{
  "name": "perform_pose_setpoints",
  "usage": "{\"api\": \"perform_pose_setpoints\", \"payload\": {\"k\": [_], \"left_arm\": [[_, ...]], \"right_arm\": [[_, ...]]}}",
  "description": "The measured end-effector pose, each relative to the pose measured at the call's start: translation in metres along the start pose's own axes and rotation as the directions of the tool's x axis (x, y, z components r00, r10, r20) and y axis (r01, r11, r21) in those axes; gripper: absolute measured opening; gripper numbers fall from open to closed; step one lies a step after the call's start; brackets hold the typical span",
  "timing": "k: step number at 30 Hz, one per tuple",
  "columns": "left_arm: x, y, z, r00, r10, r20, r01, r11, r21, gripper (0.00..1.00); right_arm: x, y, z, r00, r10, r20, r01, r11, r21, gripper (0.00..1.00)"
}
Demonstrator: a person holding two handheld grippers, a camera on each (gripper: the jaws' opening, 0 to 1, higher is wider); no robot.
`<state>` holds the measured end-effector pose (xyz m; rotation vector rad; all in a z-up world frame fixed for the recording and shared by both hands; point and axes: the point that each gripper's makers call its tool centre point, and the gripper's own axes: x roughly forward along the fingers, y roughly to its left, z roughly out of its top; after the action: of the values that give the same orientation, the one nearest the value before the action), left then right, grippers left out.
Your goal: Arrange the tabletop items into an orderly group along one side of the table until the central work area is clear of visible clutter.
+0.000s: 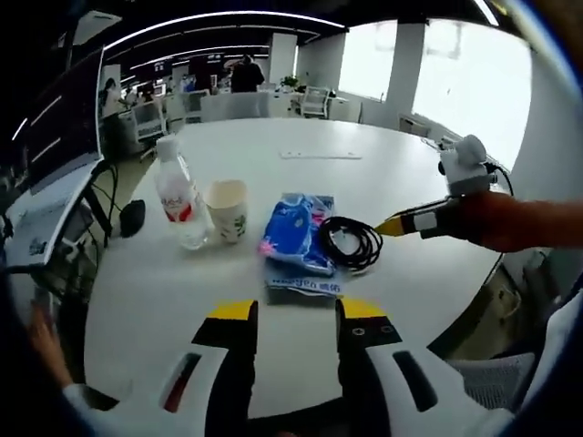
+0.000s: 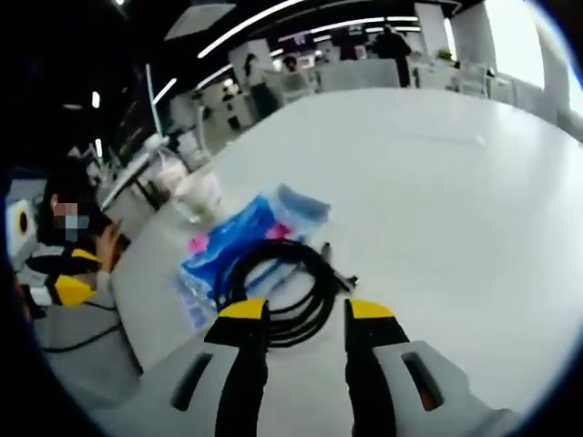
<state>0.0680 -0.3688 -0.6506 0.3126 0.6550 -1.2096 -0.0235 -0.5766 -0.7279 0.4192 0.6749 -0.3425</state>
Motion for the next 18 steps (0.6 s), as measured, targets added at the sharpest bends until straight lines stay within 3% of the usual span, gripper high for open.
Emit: {"api": "perform_pose_setpoints", "payload": {"k": [5,13,18], "left_arm": [[-0.010,0.011,0.010,0.999,0.024,0.025,-0.024,1.000,-0.010,0.34],[-0.014,0.022,0.021,0.997,0.057,0.046,-0.054,0.997,-0.059,0.35],[-0.015,0.027,0.026,0.996,0.064,0.054,-0.059,0.995,-0.085,0.34]], "right_arm": [[0.014,-0.003,0.007,1.000,0.006,-0.019,-0.006,1.000,-0.025,0.30],[0.028,-0.007,0.001,0.997,0.018,-0.076,-0.023,0.997,-0.073,0.27],[0.036,-0.011,0.007,0.998,0.021,-0.062,-0.026,0.997,-0.079,0.23]]}}
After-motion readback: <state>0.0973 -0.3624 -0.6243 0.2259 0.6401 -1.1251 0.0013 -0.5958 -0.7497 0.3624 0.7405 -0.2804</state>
